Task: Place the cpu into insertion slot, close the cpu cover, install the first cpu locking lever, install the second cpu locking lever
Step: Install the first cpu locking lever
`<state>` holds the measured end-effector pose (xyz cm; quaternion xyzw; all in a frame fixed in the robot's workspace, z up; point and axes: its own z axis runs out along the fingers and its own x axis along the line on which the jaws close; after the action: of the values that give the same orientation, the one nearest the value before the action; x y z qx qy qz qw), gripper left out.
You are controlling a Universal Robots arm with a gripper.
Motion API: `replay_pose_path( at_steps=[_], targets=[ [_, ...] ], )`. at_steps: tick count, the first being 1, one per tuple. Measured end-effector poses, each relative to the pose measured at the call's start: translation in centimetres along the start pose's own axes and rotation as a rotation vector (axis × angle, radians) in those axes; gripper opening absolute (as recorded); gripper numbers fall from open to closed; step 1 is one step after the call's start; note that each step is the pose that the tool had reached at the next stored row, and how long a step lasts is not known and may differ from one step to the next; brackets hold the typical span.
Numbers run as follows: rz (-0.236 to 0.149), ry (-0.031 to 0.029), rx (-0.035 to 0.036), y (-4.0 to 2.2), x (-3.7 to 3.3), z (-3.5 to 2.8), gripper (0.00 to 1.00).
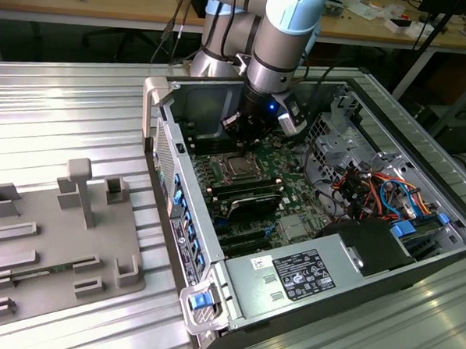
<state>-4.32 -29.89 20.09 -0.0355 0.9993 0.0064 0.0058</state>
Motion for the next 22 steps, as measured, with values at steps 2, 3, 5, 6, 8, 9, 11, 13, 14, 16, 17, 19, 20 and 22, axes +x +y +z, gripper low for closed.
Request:
replay_pose_path(
  at_steps=[2, 3, 5, 6, 8, 9, 11, 13, 14, 16, 17, 19, 20, 22],
  targets=[
    [0.000, -0.0002, -0.0002, 0.01, -0.01, 0.02, 0.15],
    [0.000, -0.0003, -0.0002, 0.01, -0.01, 0.02, 0.15],
    [0.000, -0.0003, -0.0003, 0.02, -0.02, 0.02, 0.15],
    [0.000, -0.0003, -0.0003, 0.02, -0.02, 0.01, 0.15],
    [0.000, -0.0007, -0.0005, 0.03, -0.02, -0.10, 0.15],
    [0.000, -0.0008, -0.0008, 0.03, -0.02, -0.18, 0.15],
    [0.000, -0.0004, -0.0003, 0.02, -0.02, -0.32, 0.15],
    [0.000, -0.0004, -0.0004, 0.03, -0.02, -0.40, 0.15],
    [0.000, -0.0003, -0.0002, 0.02, -0.02, -0.45, 0.15],
    [0.000, -0.0003, -0.0003, 0.02, -0.02, -0.49, 0.15],
    [0.000, -0.0003, -0.0003, 0.03, -0.02, -0.50, 0.15],
    [0.000, -0.0003, -0.0002, 0.02, -0.02, -0.51, 0.15],
    [0.000, -0.0003, -0.0003, 0.03, -0.02, -0.51, 0.15],
    [0.000, -0.0002, -0.0003, 0.03, -0.02, -0.52, 0.15]
  ],
)
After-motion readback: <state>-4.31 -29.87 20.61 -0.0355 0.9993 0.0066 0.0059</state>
